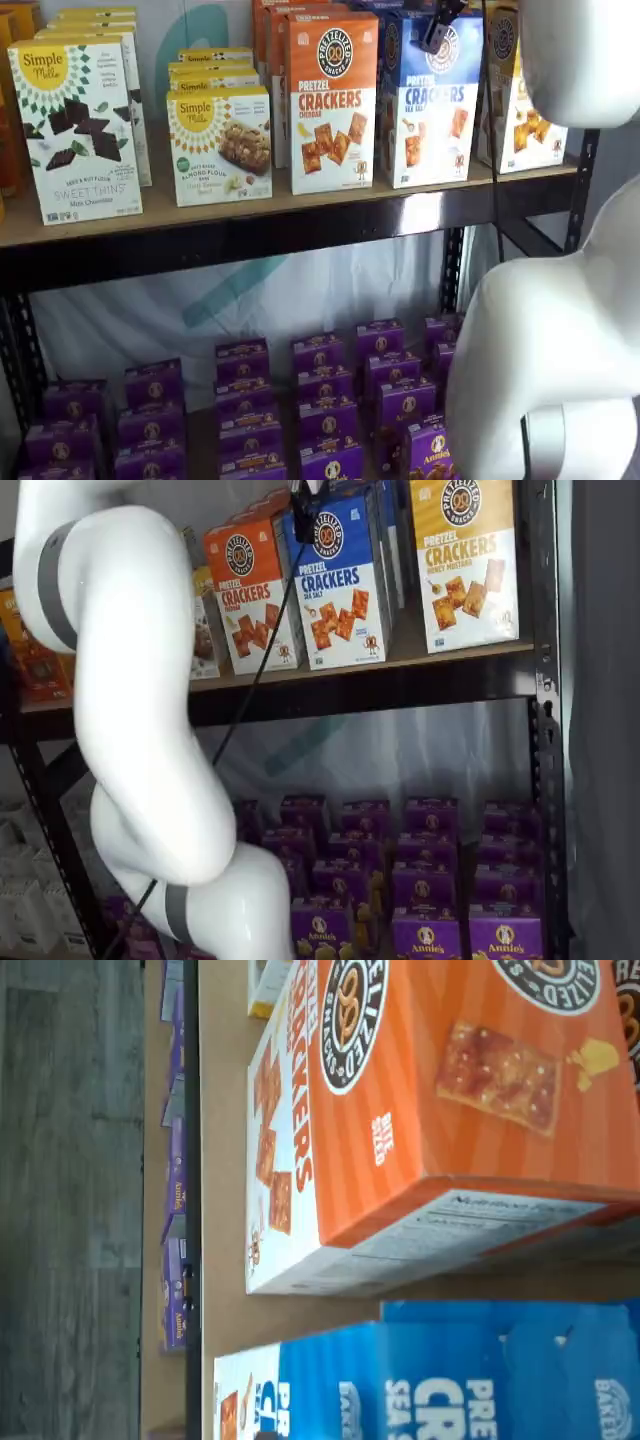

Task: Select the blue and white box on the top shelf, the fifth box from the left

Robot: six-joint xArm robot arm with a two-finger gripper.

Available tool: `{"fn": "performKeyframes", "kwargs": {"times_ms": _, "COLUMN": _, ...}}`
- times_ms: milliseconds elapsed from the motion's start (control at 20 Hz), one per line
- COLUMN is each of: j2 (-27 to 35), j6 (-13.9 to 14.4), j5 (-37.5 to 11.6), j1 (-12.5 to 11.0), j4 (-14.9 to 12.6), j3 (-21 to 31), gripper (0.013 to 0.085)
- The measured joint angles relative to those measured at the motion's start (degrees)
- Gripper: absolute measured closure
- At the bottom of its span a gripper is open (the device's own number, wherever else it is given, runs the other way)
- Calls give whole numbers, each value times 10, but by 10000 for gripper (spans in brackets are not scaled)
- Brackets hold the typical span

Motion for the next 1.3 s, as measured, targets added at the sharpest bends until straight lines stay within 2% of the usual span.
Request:
{"fn": "performKeyframes", "kwargs": {"times_ms": 500, "j2": 4, "j6": 4, "j5": 26, "j1": 17, "j4": -45, "j3": -11, "gripper": 130}}
{"fn": "performKeyframes", "kwargs": {"times_ms": 1000, "j2": 1, "j6": 6, "j5": 24, "j1": 23, "j4": -56, "j3": -1, "gripper": 130}}
{"fn": "performKeyframes", "kwargs": {"times_ms": 1300, "j2": 3, "j6": 5, "j5": 28, "j1": 22, "j4": -55, "j3": -4, "gripper": 290}}
